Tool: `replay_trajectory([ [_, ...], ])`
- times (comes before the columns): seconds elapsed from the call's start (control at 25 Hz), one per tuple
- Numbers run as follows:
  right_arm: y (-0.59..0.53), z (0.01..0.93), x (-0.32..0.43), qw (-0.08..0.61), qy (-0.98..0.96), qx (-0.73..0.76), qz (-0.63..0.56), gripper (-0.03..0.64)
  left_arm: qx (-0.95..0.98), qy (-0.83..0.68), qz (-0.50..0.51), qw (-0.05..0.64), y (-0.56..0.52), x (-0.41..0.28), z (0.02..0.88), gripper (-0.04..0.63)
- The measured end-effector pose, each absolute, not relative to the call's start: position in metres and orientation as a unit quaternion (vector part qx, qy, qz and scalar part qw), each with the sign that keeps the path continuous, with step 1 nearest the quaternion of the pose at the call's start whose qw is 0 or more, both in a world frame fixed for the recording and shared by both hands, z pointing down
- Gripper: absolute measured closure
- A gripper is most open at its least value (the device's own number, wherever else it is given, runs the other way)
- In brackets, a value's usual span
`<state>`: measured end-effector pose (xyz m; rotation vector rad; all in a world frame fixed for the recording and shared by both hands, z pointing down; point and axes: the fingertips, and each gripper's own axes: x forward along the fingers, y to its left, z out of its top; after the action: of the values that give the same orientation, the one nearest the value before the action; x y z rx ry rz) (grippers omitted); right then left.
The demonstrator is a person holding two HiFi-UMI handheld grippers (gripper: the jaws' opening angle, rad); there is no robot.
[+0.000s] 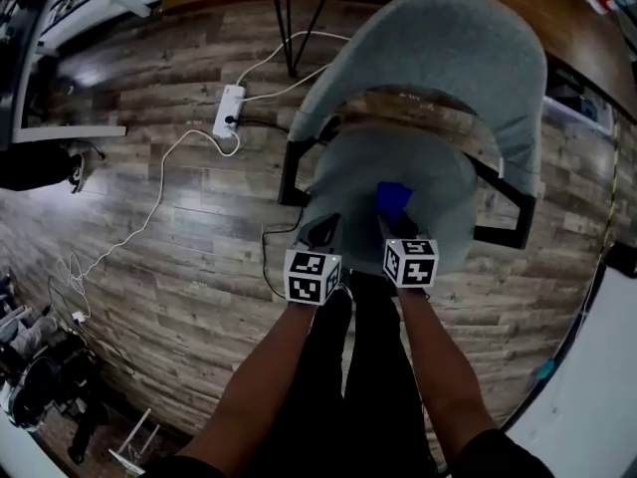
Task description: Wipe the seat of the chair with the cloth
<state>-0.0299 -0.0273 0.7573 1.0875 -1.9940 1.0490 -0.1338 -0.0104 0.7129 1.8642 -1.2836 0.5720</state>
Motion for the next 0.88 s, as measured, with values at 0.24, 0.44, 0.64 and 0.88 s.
replay_trajectory([
  [0.24,-0.001,0.762,-0.11,0.312,-0.778,0.347,0.421,0.48,0.706,-0.54,0.226,0.398,0.012,-0.188,0.718,0.597],
  [0.44,0.013,0.766,-0.158,0.312,-0.778,0.314,0.447,0.48,0.679,-0.569,0.212,0.413,0.032,-0.217,0.722,0.597],
  [0.64,0.033,0.773,-0.188,0.316,-0.78,0.293,0.454,0.48,0.654,-0.587,0.211,0.428,0.052,-0.242,0.733,0.597],
  [0.88,0.036,0.781,-0.185,0.31,-0.78,0.306,0.449,0.482,0.667,-0.571,0.231,0.419,0.051,-0.241,0.737,0.597],
])
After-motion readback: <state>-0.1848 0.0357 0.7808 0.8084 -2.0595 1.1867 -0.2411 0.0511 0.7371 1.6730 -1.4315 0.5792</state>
